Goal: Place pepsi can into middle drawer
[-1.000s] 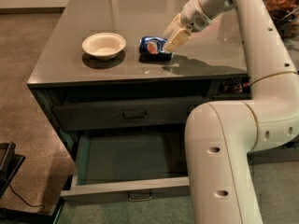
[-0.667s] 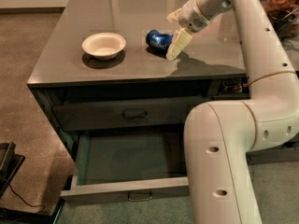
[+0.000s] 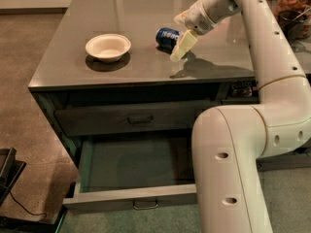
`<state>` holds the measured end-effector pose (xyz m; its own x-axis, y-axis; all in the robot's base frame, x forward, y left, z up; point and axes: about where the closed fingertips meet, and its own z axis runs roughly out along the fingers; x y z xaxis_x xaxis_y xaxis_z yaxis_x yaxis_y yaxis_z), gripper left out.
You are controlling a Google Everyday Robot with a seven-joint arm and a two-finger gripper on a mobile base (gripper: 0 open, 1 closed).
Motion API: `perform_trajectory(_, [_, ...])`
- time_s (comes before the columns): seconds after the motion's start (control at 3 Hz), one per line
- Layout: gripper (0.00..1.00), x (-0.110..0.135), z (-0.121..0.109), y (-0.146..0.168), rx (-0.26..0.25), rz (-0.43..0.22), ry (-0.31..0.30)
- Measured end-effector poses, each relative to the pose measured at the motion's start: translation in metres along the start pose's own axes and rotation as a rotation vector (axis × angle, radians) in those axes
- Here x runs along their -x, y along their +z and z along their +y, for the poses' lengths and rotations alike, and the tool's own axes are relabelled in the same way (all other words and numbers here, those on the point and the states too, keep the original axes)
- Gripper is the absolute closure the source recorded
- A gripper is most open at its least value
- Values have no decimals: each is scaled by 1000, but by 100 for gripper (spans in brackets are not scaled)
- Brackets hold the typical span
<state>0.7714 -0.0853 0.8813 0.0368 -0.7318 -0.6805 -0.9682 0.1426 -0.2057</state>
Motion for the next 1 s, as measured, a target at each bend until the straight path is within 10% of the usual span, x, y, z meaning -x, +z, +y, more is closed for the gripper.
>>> perform_trajectory(1.0, [0,-13,-35,-7,-149,11,138])
